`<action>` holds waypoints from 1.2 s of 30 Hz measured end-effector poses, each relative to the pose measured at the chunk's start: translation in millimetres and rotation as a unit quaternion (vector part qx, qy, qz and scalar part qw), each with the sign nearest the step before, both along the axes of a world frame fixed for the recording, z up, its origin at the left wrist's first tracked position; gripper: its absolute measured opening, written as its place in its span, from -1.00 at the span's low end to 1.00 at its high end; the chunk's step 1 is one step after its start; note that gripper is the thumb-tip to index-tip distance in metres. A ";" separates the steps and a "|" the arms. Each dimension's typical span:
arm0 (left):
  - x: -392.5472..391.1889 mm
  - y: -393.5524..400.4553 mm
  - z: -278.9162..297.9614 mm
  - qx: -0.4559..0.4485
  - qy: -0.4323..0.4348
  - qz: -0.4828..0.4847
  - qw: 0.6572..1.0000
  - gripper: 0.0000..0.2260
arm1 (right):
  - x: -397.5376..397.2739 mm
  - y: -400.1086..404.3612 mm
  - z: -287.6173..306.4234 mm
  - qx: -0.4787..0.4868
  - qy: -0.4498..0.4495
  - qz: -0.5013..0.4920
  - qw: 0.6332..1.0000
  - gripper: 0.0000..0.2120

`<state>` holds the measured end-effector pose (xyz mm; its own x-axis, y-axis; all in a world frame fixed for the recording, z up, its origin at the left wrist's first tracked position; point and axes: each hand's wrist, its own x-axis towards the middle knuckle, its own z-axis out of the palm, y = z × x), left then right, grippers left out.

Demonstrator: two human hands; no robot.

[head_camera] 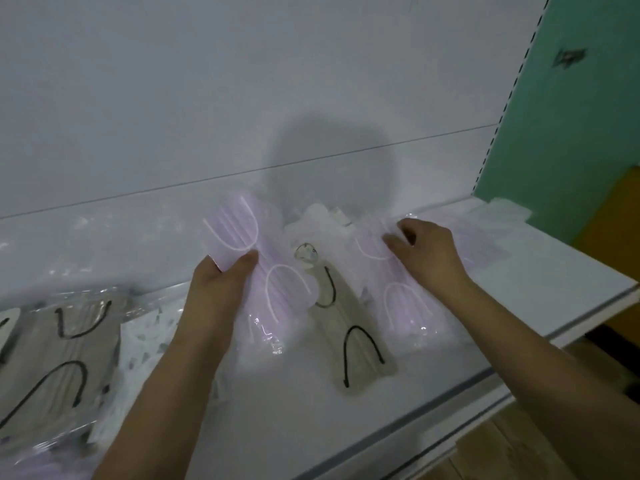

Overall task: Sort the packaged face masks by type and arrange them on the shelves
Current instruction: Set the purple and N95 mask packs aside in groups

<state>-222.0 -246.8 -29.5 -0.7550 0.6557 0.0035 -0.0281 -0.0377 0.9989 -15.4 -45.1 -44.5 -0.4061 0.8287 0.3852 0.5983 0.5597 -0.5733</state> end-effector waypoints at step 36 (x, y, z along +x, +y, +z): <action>14.3 51.1 16.6 -0.001 0.003 0.054 0.999 -0.78 | -80.3 -13.1 66.1 -0.260 0.165 0.321 0.896 -0.56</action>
<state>-207.7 -195.7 -12.9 -0.8218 0.5697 0.0068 -0.0182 -0.0381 0.9991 -95.7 -58.2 21.6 -0.7983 0.5676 0.2013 -0.0010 0.3329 -0.9429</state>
